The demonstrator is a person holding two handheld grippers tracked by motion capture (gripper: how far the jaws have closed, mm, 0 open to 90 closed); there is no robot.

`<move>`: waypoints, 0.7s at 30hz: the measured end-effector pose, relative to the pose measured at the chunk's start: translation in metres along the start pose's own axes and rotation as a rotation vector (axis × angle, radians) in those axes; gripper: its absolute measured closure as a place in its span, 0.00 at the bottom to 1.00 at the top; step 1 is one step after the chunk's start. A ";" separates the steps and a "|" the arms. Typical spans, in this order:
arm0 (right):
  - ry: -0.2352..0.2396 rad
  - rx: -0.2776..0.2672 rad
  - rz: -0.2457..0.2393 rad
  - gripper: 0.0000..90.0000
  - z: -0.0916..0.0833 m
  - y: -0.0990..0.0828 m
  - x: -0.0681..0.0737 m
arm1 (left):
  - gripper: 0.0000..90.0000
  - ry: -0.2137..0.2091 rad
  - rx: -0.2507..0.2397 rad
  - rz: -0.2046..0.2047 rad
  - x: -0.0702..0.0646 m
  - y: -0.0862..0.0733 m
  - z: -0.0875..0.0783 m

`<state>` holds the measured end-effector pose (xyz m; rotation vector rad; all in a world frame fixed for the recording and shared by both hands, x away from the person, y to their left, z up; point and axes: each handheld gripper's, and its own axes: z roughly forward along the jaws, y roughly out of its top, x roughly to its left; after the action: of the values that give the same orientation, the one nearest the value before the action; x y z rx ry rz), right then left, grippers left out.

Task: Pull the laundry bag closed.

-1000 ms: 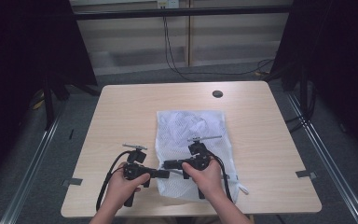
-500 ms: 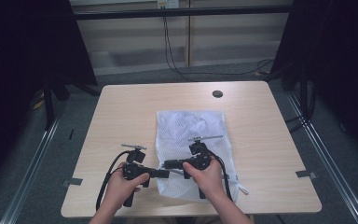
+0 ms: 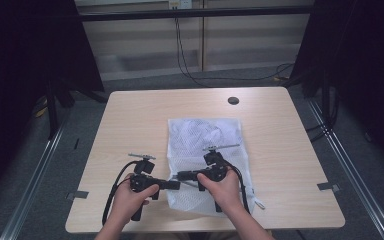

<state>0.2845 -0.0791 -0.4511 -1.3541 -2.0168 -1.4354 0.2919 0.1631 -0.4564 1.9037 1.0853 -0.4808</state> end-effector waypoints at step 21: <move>-0.032 0.012 0.006 0.97 -0.013 -0.005 -0.014 | 0.99 -0.007 0.004 -0.005 0.003 -0.001 -0.001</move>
<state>0.2842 -0.0976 -0.4573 -1.3856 -2.0361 -1.4057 0.2923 0.1654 -0.4585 1.9017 1.0859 -0.4919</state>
